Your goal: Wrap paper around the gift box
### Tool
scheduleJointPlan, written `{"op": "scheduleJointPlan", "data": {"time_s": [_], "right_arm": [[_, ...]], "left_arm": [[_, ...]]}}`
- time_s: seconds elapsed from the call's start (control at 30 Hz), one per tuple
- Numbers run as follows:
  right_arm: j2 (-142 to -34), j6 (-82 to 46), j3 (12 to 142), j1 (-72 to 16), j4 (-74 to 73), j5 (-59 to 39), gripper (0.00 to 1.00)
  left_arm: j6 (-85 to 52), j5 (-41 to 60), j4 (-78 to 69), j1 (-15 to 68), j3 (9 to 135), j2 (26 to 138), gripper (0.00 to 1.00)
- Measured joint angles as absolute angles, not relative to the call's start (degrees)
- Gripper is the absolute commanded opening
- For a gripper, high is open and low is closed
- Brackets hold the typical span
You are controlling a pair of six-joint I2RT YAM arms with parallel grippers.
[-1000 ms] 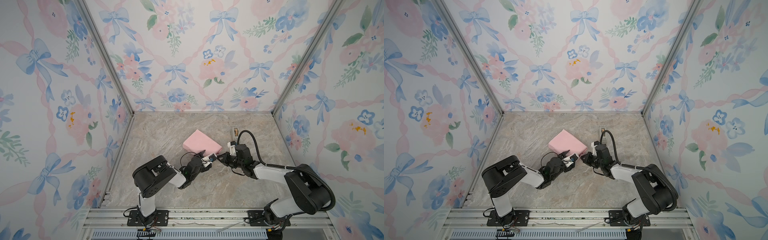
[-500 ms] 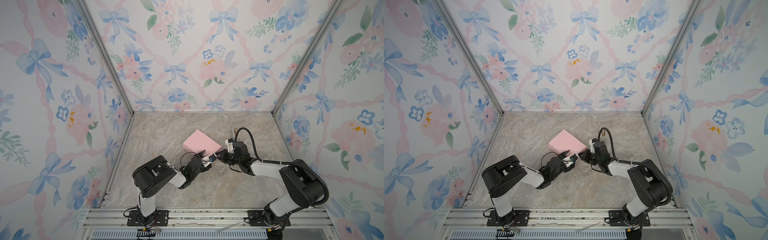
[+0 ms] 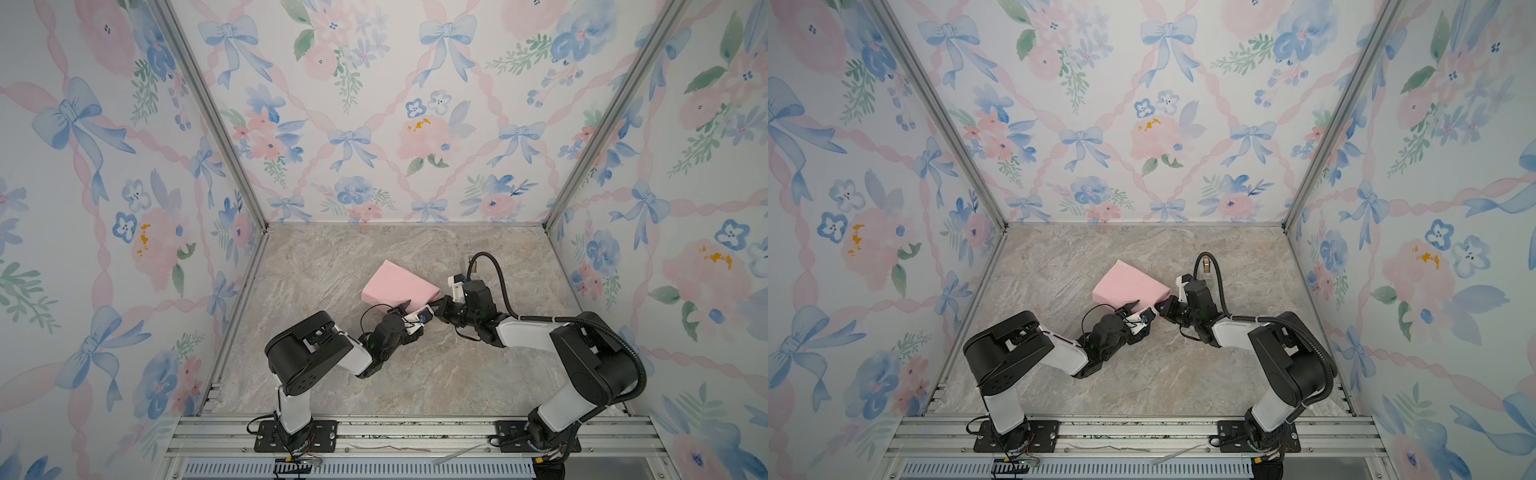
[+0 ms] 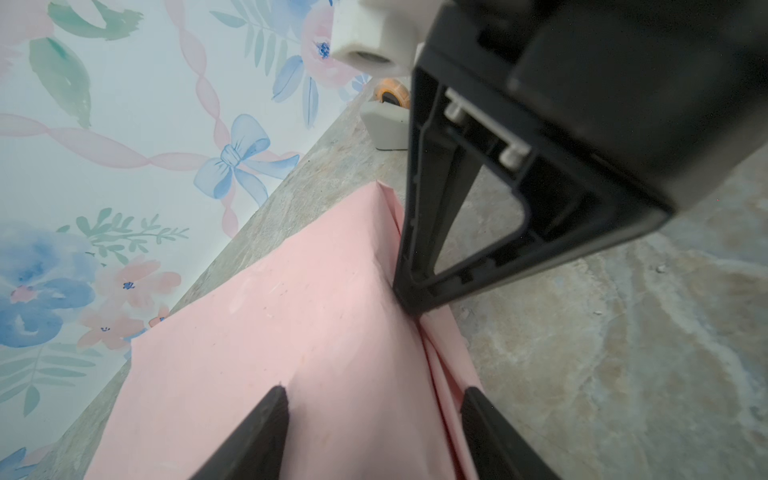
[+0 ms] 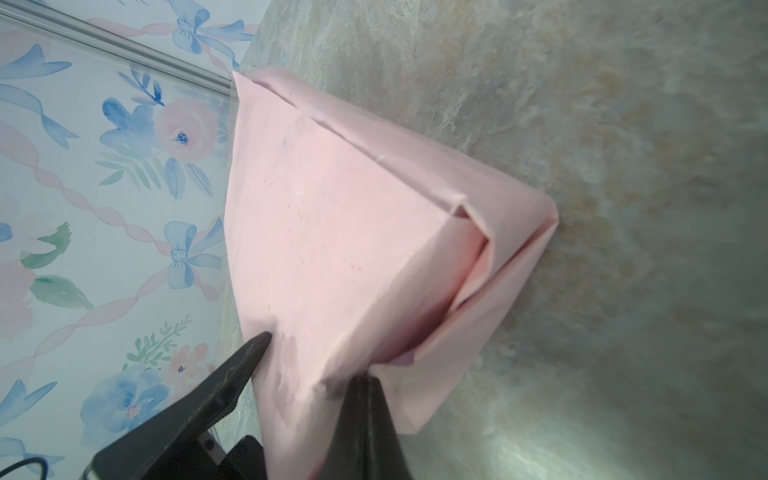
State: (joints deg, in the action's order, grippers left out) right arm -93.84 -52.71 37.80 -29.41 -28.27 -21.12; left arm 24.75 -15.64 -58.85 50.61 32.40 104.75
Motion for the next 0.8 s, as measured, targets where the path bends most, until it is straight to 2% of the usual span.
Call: {"op": "scheduleJointPlan", "data": {"time_s": [0.17, 0.3, 0.43, 0.63, 0.8], "right_arm": [[-90.3, -52.3, 35.8, -29.4, -28.5, -21.1, 0.17], [-84.2, -51.7, 33.3, -29.3, -27.5, -20.9, 0.18], [-78.5, -50.7, 31.0, -28.4, -25.2, -20.3, 0.15], [-77.8, -49.6, 29.9, -25.5, -21.6, -19.5, 0.06], [-83.9, -49.5, 31.7, -25.7, -21.6, -19.7, 0.02]], "left_arm": [[23.0, -14.5, -56.8, 50.7, 32.4, 103.2, 0.73], [21.6, -12.6, -54.3, 50.9, 32.4, 99.8, 0.74], [19.7, -10.2, -50.8, 50.9, 33.2, 94.9, 0.74], [11.7, -4.2, -40.3, 46.3, 39.4, 89.2, 0.62], [4.1, -0.6, -30.9, 39.7, 47.5, 89.1, 0.39]]}}
